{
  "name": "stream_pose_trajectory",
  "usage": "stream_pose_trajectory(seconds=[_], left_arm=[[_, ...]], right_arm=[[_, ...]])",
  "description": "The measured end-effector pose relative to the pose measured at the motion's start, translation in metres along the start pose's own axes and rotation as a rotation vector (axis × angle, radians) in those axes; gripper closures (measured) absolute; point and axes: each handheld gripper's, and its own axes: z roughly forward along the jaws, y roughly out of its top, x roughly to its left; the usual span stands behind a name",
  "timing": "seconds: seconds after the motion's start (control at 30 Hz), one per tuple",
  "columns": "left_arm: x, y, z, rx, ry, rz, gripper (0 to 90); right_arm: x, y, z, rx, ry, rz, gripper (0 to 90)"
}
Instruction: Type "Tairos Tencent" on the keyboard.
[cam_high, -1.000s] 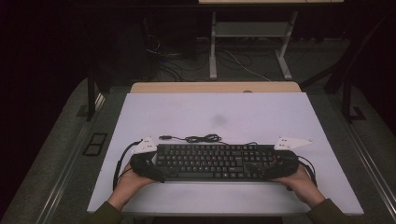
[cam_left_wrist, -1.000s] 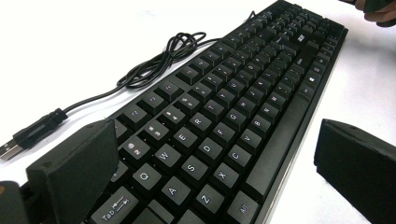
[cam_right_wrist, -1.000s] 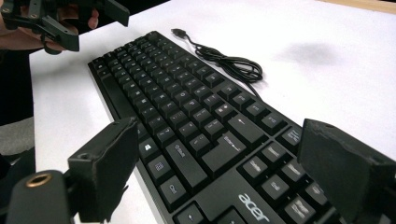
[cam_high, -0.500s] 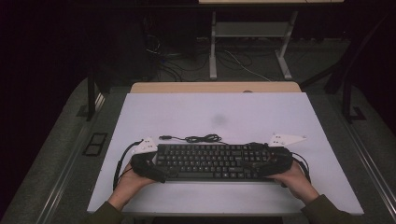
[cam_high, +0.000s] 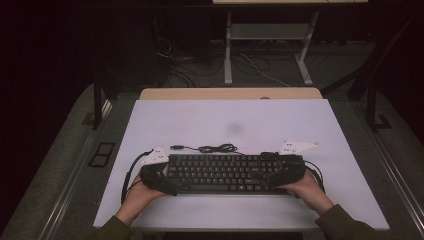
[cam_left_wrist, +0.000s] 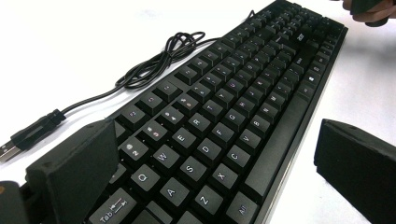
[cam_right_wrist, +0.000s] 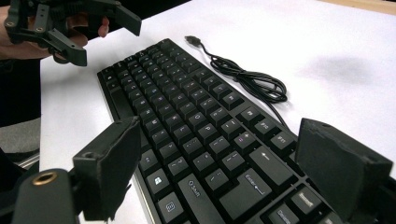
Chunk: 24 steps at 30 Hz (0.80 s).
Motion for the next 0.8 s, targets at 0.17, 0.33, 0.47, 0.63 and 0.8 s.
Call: stream_pose_trajectory(seconds=[0.17,0.33,0.47,0.63,0.8], left_arm=[[0.0,0.0,0.0,0.001,0.0,-0.001,0.0],[0.0,0.0,0.0,-0.002,0.0,-0.002,0.0],[0.0,0.0,0.0,-0.001,-0.002,-0.004,0.0],[0.0,0.0,0.0,0.0,-0.002,-0.004,0.0],[0.0,0.0,0.0,-0.001,-0.001,-0.003,0.0]], right_arm=[[0.001,0.002,0.006,0.009,0.008,-0.002,16.4],[0.003,0.003,0.013,0.027,0.018,-0.012,24.6],[0.004,0.001,0.014,0.045,0.025,-0.021,40.5],[0.003,-0.002,0.017,0.077,0.032,-0.035,57.9],[0.004,-0.004,0.018,0.104,0.047,-0.049,73.4]])
